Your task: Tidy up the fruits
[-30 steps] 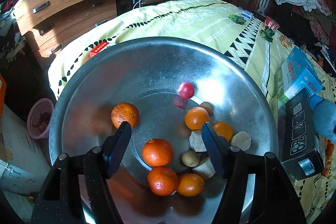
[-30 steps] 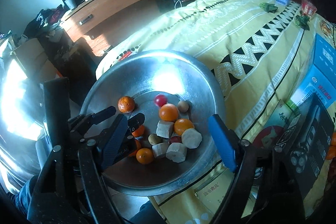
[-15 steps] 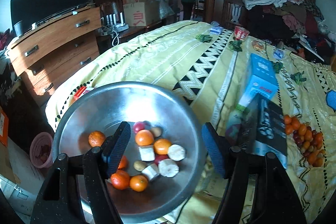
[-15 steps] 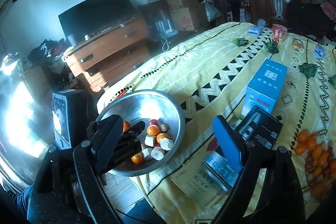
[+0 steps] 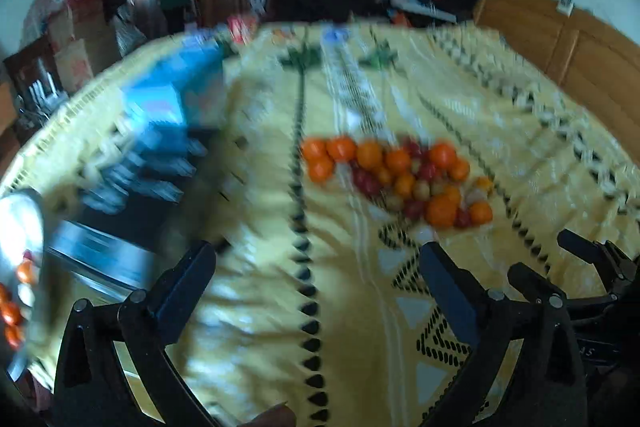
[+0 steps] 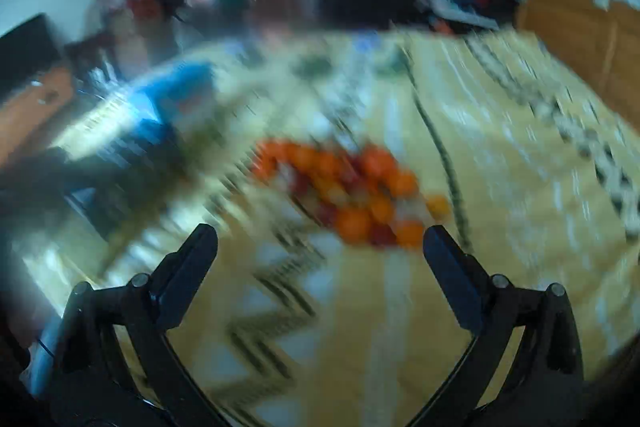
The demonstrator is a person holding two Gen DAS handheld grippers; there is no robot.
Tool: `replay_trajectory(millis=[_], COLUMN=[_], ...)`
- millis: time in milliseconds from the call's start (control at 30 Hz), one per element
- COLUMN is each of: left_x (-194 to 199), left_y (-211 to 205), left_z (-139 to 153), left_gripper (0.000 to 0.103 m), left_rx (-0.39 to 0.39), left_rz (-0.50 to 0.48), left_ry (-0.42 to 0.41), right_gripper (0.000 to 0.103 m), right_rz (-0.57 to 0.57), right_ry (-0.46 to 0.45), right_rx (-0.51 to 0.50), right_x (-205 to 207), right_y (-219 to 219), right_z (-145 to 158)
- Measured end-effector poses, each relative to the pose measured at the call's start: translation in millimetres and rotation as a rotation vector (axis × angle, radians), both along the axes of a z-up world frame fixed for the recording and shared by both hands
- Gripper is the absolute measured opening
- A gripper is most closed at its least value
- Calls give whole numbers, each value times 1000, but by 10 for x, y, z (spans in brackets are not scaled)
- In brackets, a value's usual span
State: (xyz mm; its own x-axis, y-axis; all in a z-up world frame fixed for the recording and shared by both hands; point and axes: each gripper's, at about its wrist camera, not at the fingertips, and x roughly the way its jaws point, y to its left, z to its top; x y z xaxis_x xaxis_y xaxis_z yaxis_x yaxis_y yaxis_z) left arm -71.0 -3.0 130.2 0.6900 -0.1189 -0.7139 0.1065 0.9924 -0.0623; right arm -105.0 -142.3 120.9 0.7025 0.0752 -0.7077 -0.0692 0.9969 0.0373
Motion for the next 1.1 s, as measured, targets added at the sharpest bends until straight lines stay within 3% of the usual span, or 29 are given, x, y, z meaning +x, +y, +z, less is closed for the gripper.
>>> replay_trajectory(millis=[100,200,367,500,1100], left_x=[246,456,530,480,484], left_y=[-135,-150,-221,-114,-67], left_z=[-518,-859,-1190,-1215,-1269], left_gripper=[102,102,103,103,103], left_rx=[17,46,119,56,28], left_rz=[12,62,68,87,84], left_ry=[102,152,154,123,98], right_gripper=[103,103,103,103,103], right_rz=[-20,-41,-68,-71,-64], right_ry=[66,92,106,99,94], right_rx=[-5,19,25,48,39], right_x=[124,266,442,402,411], right_y=[-163,-245,-403,-472,-476], right_z=[-397,-586,-849,-960,-1030])
